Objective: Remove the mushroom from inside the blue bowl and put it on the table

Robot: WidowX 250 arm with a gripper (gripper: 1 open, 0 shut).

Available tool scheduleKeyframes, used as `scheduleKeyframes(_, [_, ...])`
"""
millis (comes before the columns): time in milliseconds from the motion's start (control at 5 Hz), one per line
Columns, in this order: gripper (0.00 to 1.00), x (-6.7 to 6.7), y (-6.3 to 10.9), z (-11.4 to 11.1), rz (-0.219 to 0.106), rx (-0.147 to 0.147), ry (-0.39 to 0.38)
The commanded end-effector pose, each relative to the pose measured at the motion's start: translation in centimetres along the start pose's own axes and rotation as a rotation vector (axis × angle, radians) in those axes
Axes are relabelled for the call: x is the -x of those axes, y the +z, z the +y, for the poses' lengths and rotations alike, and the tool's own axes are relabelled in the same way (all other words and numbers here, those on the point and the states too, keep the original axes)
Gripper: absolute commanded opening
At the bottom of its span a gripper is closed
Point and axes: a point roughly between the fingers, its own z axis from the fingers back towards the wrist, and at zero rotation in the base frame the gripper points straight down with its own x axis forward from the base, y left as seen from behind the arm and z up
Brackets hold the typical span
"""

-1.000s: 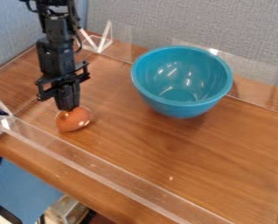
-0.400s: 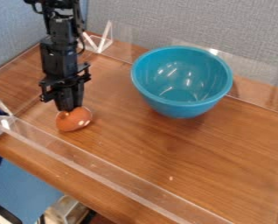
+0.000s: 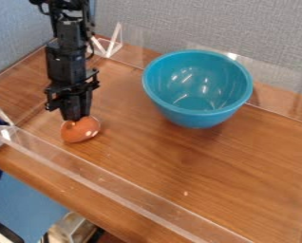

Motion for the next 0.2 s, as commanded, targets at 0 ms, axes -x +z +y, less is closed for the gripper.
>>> scheduleKeyframes(0, [1.0, 1.03, -1.34, -0.51, -0.003, -0.024, -0.012])
